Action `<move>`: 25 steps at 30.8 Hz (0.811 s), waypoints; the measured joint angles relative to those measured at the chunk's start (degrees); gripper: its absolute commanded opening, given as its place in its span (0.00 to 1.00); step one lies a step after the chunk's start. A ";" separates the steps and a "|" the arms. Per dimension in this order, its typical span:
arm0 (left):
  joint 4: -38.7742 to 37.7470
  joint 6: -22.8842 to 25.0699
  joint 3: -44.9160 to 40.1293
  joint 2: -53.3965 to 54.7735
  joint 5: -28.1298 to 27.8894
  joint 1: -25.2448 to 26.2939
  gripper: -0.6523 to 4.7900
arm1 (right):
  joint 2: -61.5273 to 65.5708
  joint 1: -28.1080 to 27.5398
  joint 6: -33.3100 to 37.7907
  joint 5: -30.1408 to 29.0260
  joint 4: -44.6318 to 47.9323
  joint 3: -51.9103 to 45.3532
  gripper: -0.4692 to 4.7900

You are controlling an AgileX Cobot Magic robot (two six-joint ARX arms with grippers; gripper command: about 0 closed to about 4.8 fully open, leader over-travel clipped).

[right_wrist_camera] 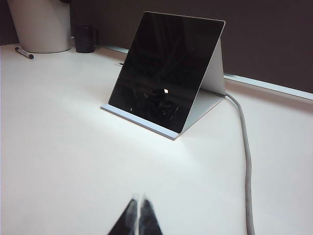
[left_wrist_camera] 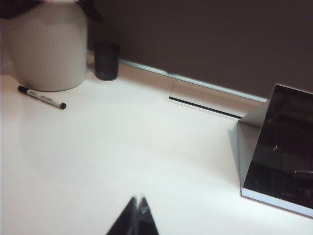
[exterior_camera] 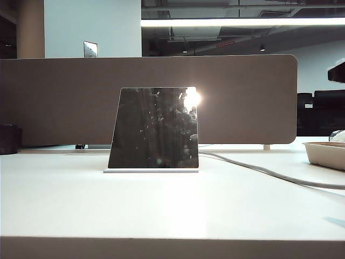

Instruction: Push the base of the mirror on the table to move it forward for a short distance.

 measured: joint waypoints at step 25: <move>21.77 9.42 -33.81 -15.72 25.18 7.32 0.12 | -0.02 -0.02 0.00 0.00 0.00 0.00 0.13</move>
